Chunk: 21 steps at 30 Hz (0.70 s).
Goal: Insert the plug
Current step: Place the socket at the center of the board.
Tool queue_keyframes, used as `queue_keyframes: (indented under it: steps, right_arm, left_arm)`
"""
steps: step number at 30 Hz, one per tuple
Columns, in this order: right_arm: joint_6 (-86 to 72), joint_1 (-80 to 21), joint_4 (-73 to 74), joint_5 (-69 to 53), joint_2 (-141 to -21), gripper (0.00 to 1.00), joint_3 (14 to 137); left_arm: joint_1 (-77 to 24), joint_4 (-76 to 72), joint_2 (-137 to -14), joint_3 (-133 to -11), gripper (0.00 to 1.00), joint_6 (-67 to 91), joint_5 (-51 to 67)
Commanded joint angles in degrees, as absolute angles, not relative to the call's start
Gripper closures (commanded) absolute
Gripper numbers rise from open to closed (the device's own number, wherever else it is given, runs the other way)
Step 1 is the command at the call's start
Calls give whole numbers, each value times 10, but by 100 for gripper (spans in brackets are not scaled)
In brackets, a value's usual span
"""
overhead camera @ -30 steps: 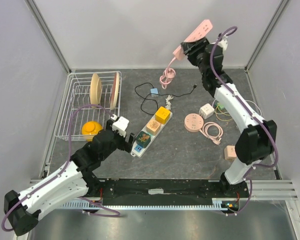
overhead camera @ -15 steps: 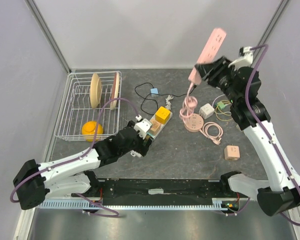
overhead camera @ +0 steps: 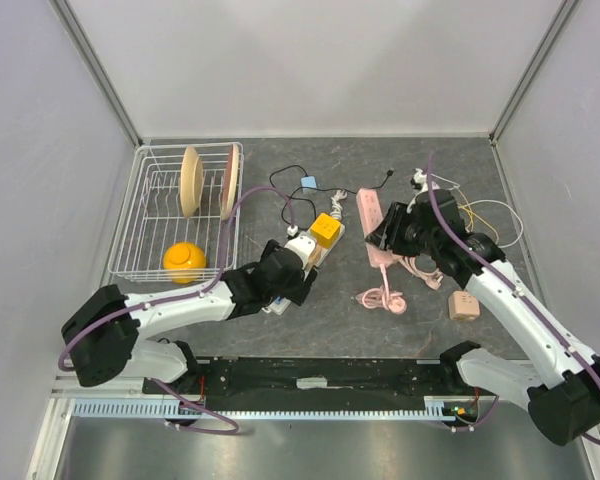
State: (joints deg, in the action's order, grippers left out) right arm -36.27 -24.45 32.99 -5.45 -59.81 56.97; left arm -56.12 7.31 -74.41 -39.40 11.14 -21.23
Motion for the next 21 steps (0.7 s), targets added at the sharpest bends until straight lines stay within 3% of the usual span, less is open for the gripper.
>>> queue_keyframes:
  steps: [1,11,21]
  right_arm:
    - [-354,-263,284,-3,-637,100,525]
    - [-390,-279,142,112,-752,100,466]
    - [-450,-385,94,251,-805,100,418]
  left_arm:
    - [-562,75,-783,-428,6,163,-276]
    - [-507,36,-841,-436,7,159,-306]
    - [-454,-16,-891,-475,7,120,-283]
